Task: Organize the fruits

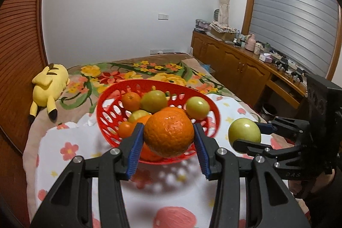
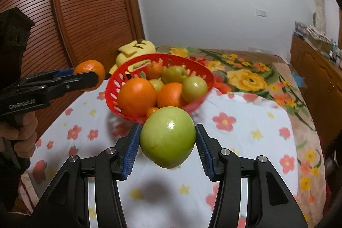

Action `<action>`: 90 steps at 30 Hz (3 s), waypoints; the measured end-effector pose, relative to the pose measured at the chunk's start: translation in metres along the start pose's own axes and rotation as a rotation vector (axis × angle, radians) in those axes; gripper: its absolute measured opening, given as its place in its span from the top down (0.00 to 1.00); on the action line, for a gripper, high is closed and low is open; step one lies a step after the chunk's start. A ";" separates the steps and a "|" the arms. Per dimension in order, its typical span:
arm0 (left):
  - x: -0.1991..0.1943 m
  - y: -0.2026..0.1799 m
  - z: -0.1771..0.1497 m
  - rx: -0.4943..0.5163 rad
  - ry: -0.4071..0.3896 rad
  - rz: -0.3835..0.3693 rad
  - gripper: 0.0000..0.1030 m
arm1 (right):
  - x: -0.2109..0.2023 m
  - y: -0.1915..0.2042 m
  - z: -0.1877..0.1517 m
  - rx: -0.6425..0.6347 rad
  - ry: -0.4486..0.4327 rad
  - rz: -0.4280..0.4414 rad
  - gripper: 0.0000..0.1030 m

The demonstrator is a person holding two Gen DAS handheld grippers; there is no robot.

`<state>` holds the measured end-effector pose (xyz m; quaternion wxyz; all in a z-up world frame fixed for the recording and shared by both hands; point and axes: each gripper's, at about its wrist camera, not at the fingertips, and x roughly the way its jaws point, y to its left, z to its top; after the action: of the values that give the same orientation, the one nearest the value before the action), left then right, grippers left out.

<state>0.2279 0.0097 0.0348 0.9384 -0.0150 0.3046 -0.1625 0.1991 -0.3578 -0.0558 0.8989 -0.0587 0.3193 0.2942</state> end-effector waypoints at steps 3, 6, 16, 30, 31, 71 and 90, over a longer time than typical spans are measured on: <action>0.009 0.012 0.007 0.000 0.009 0.012 0.57 | 0.015 0.005 0.011 -0.022 0.009 0.017 0.50; 0.017 0.020 0.013 -0.002 0.012 0.022 0.57 | 0.028 0.010 0.019 -0.044 0.018 0.029 0.50; 0.045 0.054 0.029 -0.032 0.023 0.048 0.57 | 0.061 0.015 0.034 -0.081 0.046 0.050 0.50; 0.093 0.071 0.030 -0.038 0.083 0.064 0.57 | 0.083 0.009 0.030 -0.073 0.077 0.063 0.49; 0.096 0.072 0.029 -0.036 0.088 0.067 0.57 | 0.083 0.009 0.031 -0.074 0.078 0.061 0.49; 0.062 0.044 0.002 0.002 0.057 0.117 0.51 | 0.038 0.006 0.015 -0.002 -0.023 -0.025 0.47; -0.042 -0.015 -0.041 0.057 -0.096 0.163 0.39 | -0.031 0.028 -0.016 0.011 -0.134 -0.078 0.43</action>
<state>0.1673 0.0115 0.0270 0.9620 0.0288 0.2549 -0.0931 0.1548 -0.3547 -0.0472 0.9295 -0.0462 0.2574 0.2602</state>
